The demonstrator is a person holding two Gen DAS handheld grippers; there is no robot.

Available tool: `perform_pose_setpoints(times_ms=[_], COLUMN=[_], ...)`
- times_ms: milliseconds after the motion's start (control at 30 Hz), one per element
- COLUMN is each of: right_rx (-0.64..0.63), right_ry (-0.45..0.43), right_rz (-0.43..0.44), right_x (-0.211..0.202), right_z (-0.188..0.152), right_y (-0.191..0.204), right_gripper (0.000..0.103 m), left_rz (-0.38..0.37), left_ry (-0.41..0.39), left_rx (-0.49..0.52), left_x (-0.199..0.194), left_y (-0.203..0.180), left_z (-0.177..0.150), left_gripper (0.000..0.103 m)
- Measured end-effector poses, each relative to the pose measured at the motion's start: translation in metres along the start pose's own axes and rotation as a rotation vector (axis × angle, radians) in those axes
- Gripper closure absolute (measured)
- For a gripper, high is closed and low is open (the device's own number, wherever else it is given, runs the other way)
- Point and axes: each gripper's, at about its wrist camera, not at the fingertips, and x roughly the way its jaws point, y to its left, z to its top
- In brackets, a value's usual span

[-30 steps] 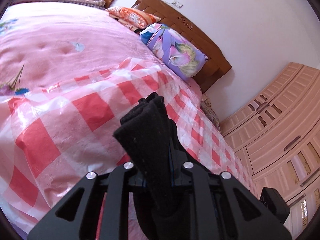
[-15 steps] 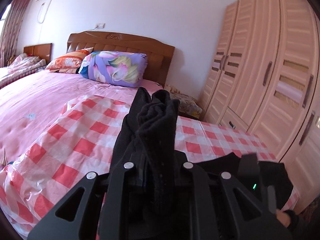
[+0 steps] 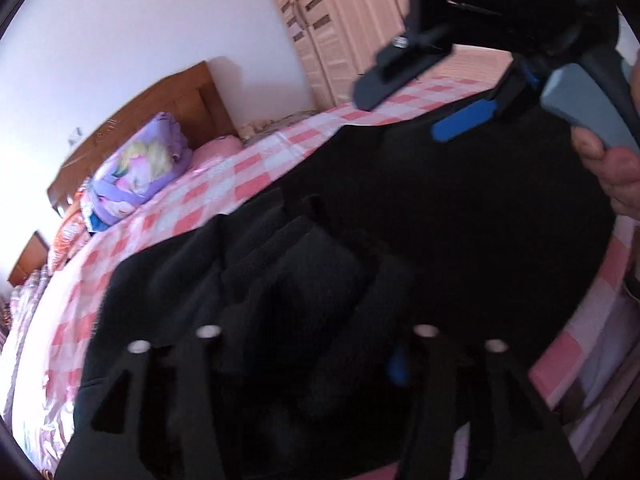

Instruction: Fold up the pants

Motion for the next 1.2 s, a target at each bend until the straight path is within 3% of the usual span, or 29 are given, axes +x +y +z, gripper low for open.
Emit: perform_pose_setpoints(times_ms=[33,167,267,367,433,467,500,533,567,667,700,733,800,900,1000,1067,1200], right_rx=[0.026,0.045,0.023,-0.043,-0.088,-0.116,-0.121,-0.103,-0.083,-0.103,-0.094,-0.093,-0.199,-0.365,-0.434,-0.397,-0.175], right_ry=[0.019,0.093,0.151,0.222,0.267,0.258,0.254,0.25,0.253,0.261,0.242,0.216,0.148,0.013,-0.082,-0.051,0.061], right_rz=[0.049,0.116,0.134,0.079,0.049,0.022,0.024,0.07,0.101,0.027,0.034,0.012,-0.017,-0.04,-0.045,-0.072,-0.081], right_x=[0.005,0.025,0.044,0.068,0.087,0.091,0.094,0.097,0.098,0.117,0.12,0.12,0.112,0.083,0.054,0.047,0.075], right_z=[-0.002,-0.006,-0.014,-0.019,-0.027,-0.031,-0.033,-0.031,-0.028,-0.025,-0.023,-0.02,-0.015,-0.012,-0.012,-0.016,-0.029], right_y=[0.002,0.011,0.023,0.039,0.051,0.057,0.061,0.063,0.064,0.071,0.071,0.072,0.092,0.13,0.138,0.117,0.046], right_gripper=[0.004,0.004,0.004,0.005,0.005,0.005,0.007,0.024,0.03,0.033,0.039,0.065,0.077,0.078,0.08,0.08,0.079], left_rz=[-0.028,-0.075,-0.124,-0.036,0.115,0.149,0.164,0.18,0.189,0.141,0.132,0.126,0.137,0.168,0.17,0.164,0.172], left_ry=[-0.012,-0.087,-0.204,-0.196,-0.117,-0.074,-0.04,-0.018,-0.005,-0.003,-0.003,-0.007,-0.004,-0.016,-0.055,-0.061,-0.015], left_rx=[0.007,0.029,-0.114,-0.358,-0.517,-0.571,-0.605,-0.619,-0.621,-0.59,-0.57,-0.554,-0.529,-0.521,-0.524,-0.509,-0.451], left_x=[-0.003,-0.037,-0.084,-0.092,-0.081,-0.073,-0.066,-0.061,-0.055,-0.043,-0.039,-0.035,-0.031,-0.034,-0.044,-0.048,-0.035], left_y=[-0.003,-0.006,0.026,0.094,0.142,0.16,0.174,0.181,0.185,0.178,0.172,0.167,0.153,0.15,0.151,0.148,0.136], left_z=[-0.003,-0.011,-0.018,-0.037,-0.056,-0.065,-0.073,-0.077,-0.081,-0.087,-0.086,-0.089,-0.086,-0.085,-0.075,-0.068,-0.062], left_gripper=[0.013,0.006,0.003,0.001,0.002,0.002,0.002,0.002,0.002,0.002,0.002,0.002,0.002,0.002,0.001,0.001,0.002])
